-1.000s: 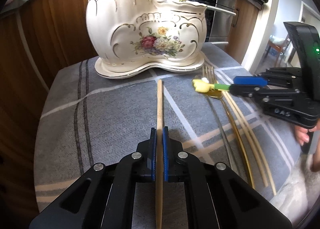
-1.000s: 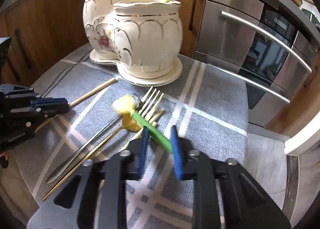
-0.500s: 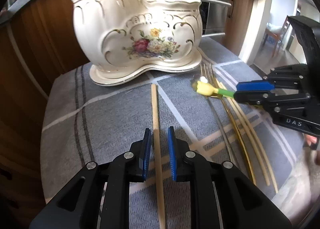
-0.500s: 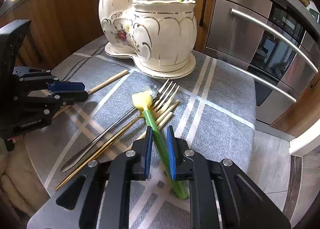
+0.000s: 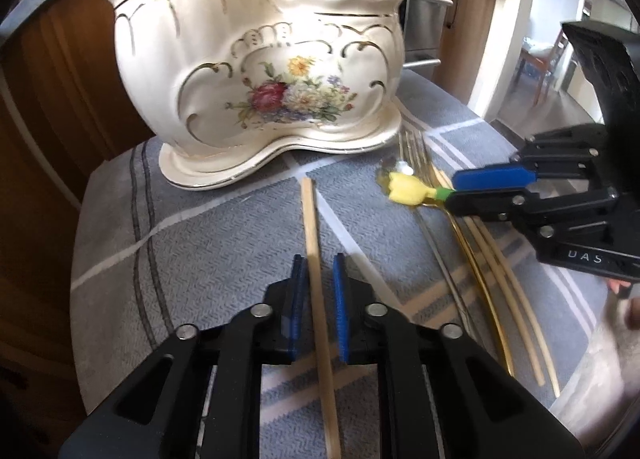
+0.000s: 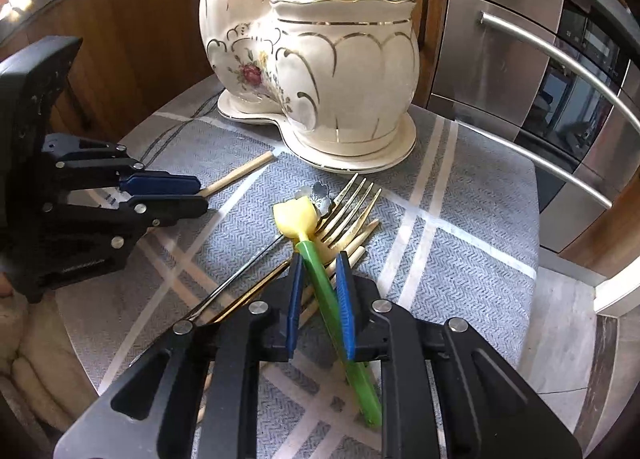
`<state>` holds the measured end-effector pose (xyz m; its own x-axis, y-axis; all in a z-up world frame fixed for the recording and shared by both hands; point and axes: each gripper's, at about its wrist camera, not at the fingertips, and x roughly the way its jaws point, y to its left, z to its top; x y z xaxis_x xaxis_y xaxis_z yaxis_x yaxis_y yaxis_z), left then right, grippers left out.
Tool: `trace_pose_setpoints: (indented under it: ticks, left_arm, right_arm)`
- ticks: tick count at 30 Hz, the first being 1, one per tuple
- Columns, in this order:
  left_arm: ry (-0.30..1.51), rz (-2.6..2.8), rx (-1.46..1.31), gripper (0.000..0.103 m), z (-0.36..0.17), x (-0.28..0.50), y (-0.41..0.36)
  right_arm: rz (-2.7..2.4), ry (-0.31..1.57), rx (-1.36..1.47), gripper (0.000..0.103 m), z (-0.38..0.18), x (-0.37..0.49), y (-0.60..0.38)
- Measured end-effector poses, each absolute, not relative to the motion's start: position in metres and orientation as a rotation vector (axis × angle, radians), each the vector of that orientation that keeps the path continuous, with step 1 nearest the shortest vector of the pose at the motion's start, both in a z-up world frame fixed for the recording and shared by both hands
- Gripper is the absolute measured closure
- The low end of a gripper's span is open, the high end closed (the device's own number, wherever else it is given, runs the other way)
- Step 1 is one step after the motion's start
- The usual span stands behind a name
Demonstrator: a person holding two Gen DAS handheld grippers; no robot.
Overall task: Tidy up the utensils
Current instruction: 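Grasp a wooden chopstick with the left tool while the right tool grasps the green tulip spatula, then lift chopstick and green spatula with both tools over the ceramic holder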
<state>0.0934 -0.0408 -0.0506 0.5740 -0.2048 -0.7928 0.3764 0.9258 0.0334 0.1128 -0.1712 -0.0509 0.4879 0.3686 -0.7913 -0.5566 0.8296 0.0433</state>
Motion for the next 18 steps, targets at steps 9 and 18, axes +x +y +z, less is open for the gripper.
trace_pose_setpoints:
  ticks: [9,18]
  left_arm:
    - [0.829,-0.357,0.205,0.097,-0.051,0.084,-0.034]
    - [0.663,-0.383,0.176,0.097,-0.026,0.053,-0.023]
  right_arm:
    - [0.583,0.835,-0.164,0.094,-0.041,0.100,-0.180]
    - [0.613,0.644,-0.058,0.094,-0.008,0.077,-0.194]
